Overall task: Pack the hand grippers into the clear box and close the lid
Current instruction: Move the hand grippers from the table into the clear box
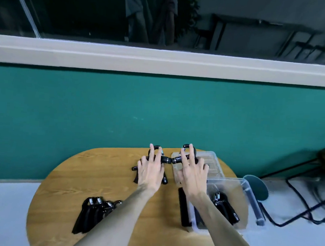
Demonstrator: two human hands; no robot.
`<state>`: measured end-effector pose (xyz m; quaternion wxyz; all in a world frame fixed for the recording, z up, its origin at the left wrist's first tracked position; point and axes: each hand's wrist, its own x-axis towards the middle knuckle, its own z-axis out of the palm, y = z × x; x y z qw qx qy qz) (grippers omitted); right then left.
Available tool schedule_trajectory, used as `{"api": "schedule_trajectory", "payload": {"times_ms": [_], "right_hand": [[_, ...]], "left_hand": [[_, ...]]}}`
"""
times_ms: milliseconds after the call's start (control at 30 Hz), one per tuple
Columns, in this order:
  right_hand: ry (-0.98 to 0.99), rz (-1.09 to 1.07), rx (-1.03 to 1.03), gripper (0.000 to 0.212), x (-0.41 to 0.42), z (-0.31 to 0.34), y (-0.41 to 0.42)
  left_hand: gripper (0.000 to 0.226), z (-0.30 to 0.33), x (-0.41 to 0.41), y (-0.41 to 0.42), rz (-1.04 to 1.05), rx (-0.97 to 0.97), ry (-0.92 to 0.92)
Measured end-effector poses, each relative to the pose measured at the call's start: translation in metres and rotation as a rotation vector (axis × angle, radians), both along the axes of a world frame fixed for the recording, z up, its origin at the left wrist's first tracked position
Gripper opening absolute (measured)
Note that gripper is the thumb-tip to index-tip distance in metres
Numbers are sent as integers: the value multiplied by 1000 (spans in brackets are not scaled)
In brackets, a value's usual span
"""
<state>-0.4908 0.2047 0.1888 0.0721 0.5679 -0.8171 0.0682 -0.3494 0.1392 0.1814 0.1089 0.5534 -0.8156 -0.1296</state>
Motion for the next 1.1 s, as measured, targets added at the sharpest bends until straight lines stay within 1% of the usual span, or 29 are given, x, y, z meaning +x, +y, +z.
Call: {"api": "schedule_trajectory", "payload": {"times_ms": [100, 200, 367, 467, 700, 900, 1100], "right_hand": [[25, 38, 0, 76, -36, 2, 17], [48, 51, 10, 78, -69, 4, 32], [3, 32, 9, 82, -109, -2, 53], [-20, 14, 15, 81, -129, -8, 60], [-30, -81, 52, 80, -162, -19, 70], [-23, -121, 77, 87, -195, -40, 87], [-106, -178, 115, 84, -219, -72, 104]], "left_hand": [[64, 1, -33, 18, 22, -7, -13], [63, 4, -65, 35, 47, -14, -12], [65, 7, -107, 60, 41, -12, -8], [65, 1, -126, 67, 24, 6, -24], [67, -27, -166, 71, -33, 49, -34], [71, -49, -203, 79, -93, 109, -34], [64, -77, -221, 93, -151, 137, -101]]}}
